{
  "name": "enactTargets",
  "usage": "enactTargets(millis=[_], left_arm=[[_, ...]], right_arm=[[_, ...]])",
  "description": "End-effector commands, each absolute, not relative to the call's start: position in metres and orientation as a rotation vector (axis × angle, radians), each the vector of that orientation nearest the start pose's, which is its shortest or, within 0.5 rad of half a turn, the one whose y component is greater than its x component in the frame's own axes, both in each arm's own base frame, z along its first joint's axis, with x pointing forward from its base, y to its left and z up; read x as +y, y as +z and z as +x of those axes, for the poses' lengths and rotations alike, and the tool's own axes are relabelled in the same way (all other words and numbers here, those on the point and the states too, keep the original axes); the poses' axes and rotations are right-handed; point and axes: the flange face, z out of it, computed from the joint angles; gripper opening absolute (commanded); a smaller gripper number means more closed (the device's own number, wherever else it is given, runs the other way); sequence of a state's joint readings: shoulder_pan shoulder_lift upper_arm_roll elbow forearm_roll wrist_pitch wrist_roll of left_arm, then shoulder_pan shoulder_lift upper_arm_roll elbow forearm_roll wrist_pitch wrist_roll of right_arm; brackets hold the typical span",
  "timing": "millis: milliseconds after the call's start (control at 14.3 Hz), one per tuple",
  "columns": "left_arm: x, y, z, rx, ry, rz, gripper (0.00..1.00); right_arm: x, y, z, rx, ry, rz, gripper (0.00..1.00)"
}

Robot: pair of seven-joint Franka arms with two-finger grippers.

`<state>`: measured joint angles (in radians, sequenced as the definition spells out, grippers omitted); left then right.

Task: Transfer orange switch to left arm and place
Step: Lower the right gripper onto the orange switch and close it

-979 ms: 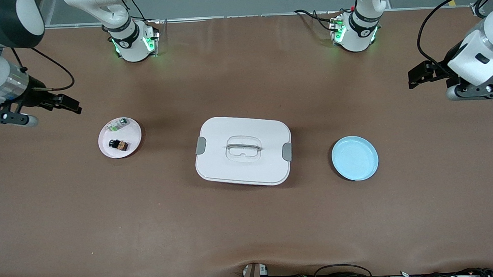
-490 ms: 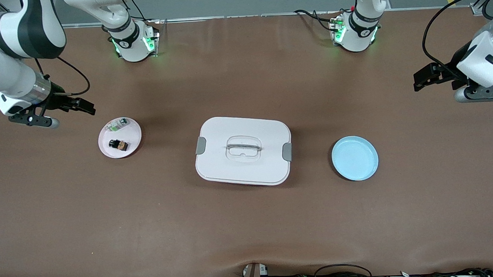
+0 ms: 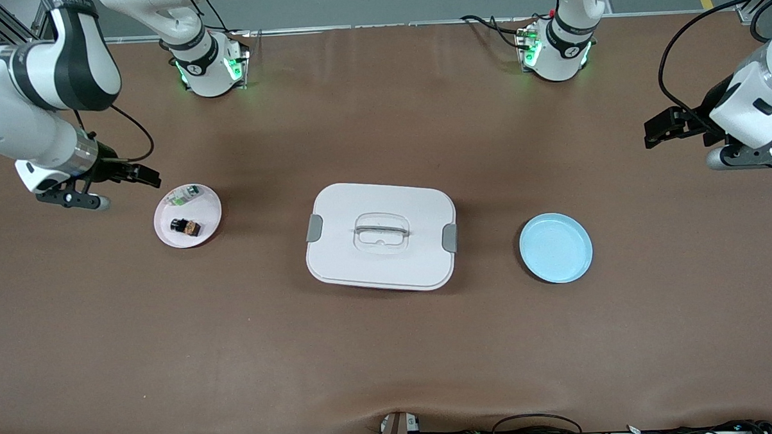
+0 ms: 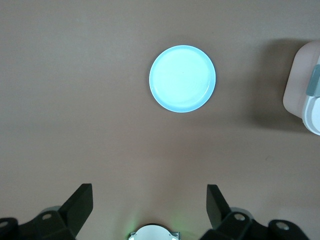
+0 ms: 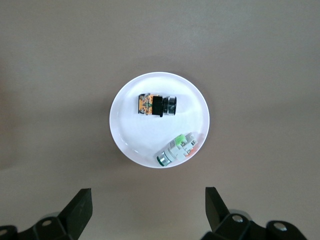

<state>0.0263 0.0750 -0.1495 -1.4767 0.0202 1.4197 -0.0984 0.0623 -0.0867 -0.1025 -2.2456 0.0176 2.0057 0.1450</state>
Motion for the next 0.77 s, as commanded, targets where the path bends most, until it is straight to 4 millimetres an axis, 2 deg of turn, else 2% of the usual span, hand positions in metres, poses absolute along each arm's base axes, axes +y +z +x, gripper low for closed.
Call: enactTargets(millis=[0,140,350,490,699], left_arm=[[-0.06,0.619,0.561,0.044,0.185,-3.094,1.0],[-0.07,0.616,0.561,0.066,0.192,-3.094,1.0],[-0.073,0.607,0.565,0.073,0.215,-3.091,1.0],[-0.074,0.598,0.569,0.075,0.24,-3.094,1.0],[-0.075,0.598,0.57,0.079,0.237,-3.092,1.0]], right_arm=[[-0.018,0.363,0.501,0.313,0.263,-3.111,1.0],[-0.018,0.342,0.507,0.315,0.267,-3.116,1.0],[-0.021,0.301,0.516,0.32,0.293,-3.124,1.0],[-0.02,0.283,0.52,0.314,0.314,-3.129,1.0],[-0.021,0.265,0.529,0.314,0.34,-3.133,1.0]])
